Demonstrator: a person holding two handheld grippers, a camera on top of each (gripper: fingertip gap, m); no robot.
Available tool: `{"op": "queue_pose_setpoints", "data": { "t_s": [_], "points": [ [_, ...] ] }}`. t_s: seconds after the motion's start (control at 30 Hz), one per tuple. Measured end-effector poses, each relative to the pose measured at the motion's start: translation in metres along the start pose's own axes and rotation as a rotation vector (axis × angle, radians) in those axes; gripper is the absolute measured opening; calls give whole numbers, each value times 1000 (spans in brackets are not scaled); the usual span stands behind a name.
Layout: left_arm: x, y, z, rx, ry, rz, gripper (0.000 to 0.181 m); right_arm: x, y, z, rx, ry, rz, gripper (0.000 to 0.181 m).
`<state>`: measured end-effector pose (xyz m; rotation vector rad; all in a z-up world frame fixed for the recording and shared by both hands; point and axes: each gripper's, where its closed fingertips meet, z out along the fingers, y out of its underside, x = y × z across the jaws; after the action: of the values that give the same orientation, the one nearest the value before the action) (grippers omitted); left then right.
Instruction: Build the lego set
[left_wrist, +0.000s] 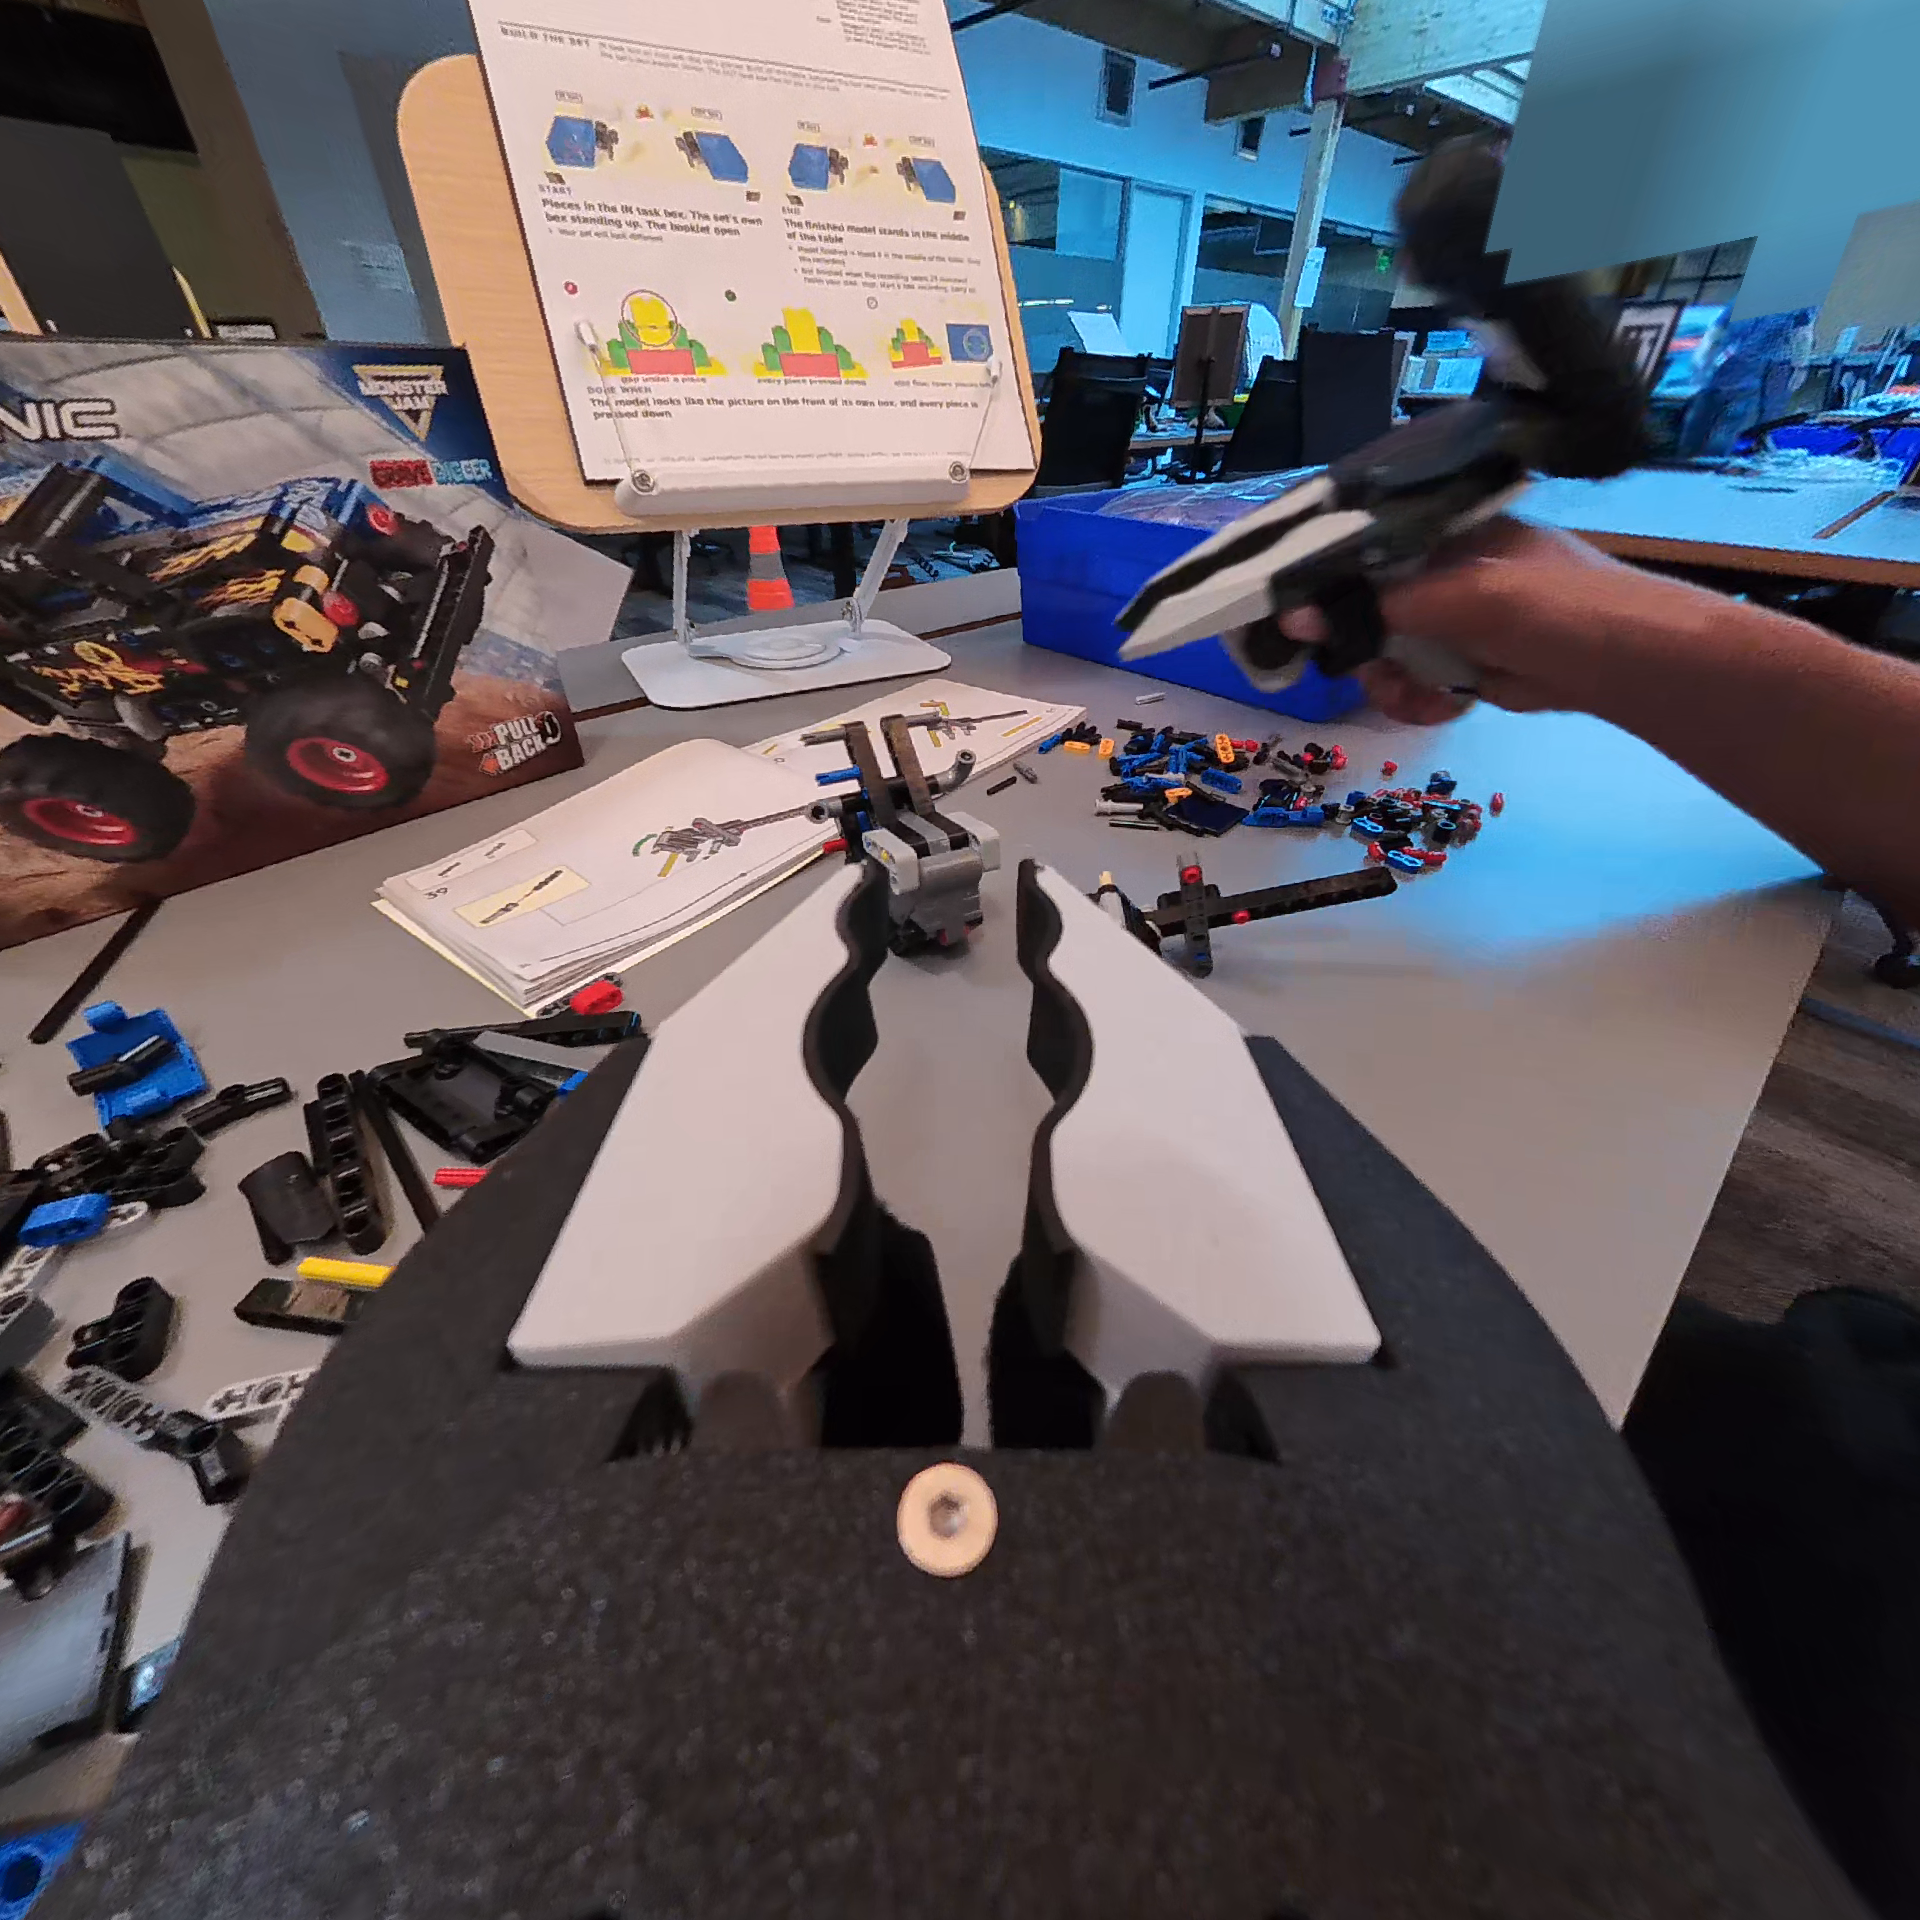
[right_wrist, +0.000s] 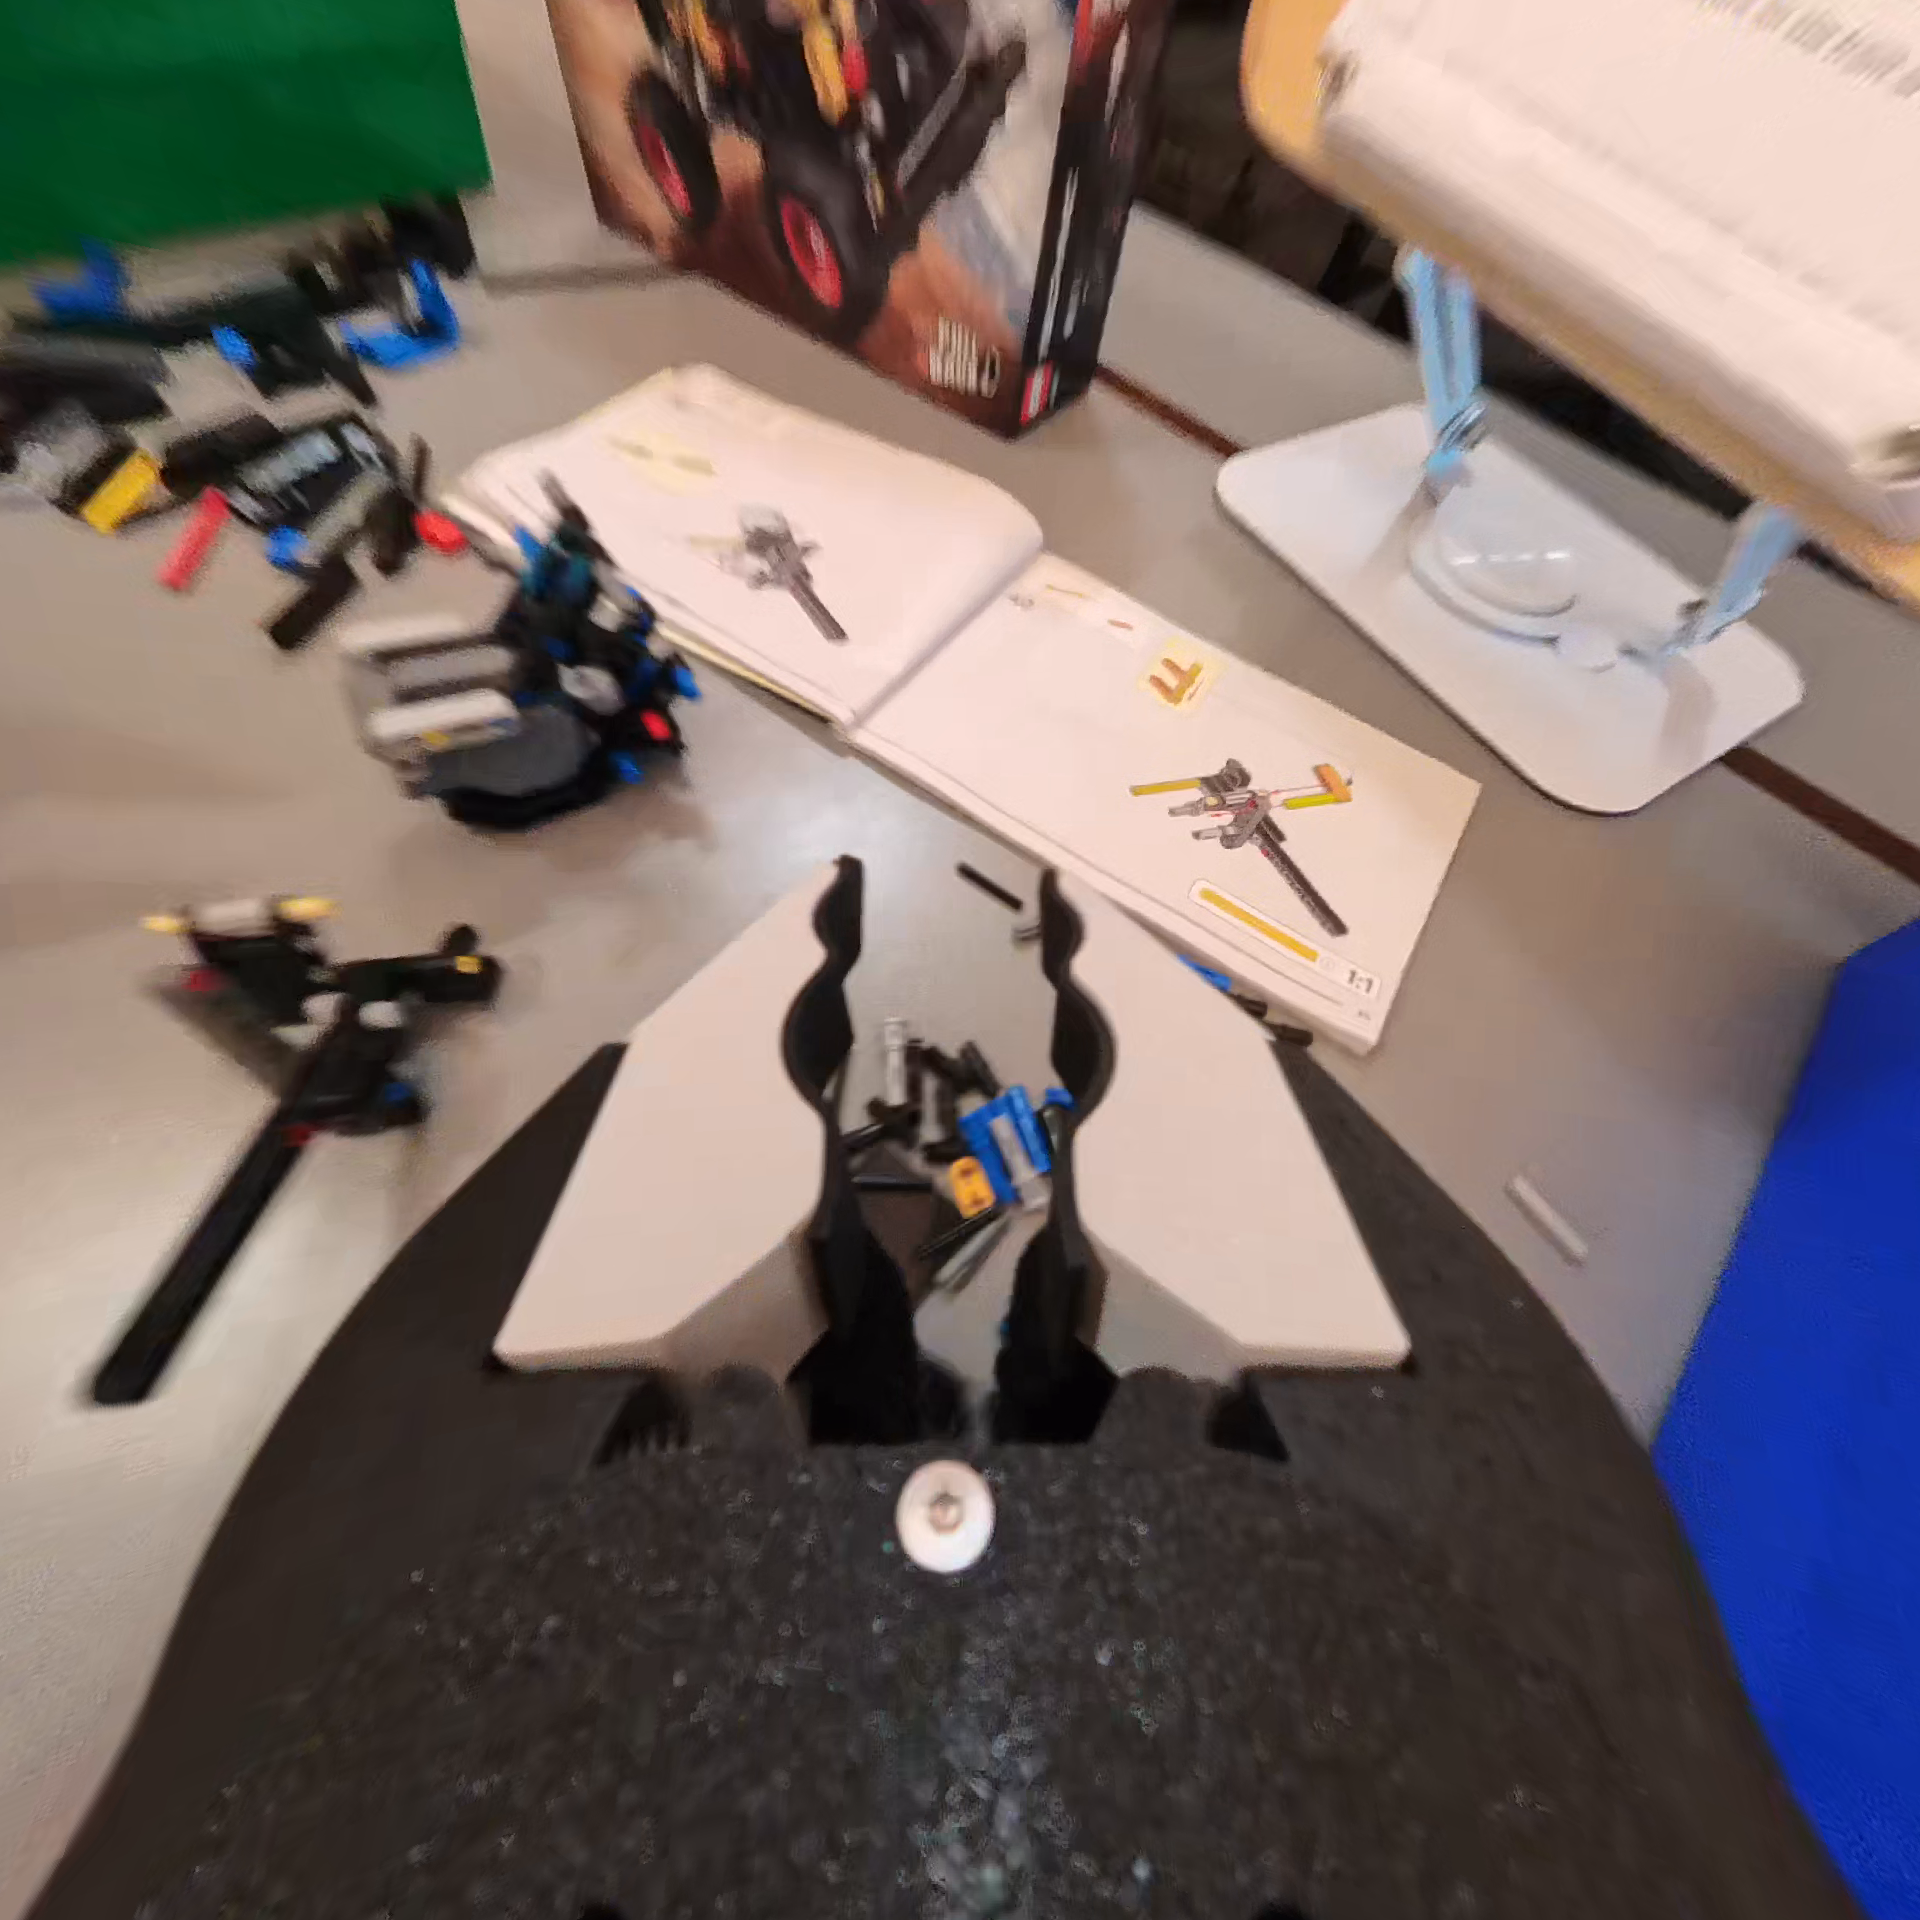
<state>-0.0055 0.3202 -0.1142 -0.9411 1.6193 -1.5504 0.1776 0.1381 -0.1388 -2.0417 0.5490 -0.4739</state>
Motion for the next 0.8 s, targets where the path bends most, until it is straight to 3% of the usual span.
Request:
{"op": "queue_pose_setpoints", "data": {
  "t_s": [0.1,0.2,0.47,0.8],
  "points": [
    [2,0,0,1,1,19,22,4,22,41,-162,-176,8,42],
    [3,-2,-1,13,-1,26,22,17,41,62,-241,-185,-25,41],
    [1,0,0,1,16,-5,22,30,56,72,-271,-154,-49,35],
    [0,0,0,-4,25,-32,22,32,54,76,-242,-141,-89,16]
  ]
}}
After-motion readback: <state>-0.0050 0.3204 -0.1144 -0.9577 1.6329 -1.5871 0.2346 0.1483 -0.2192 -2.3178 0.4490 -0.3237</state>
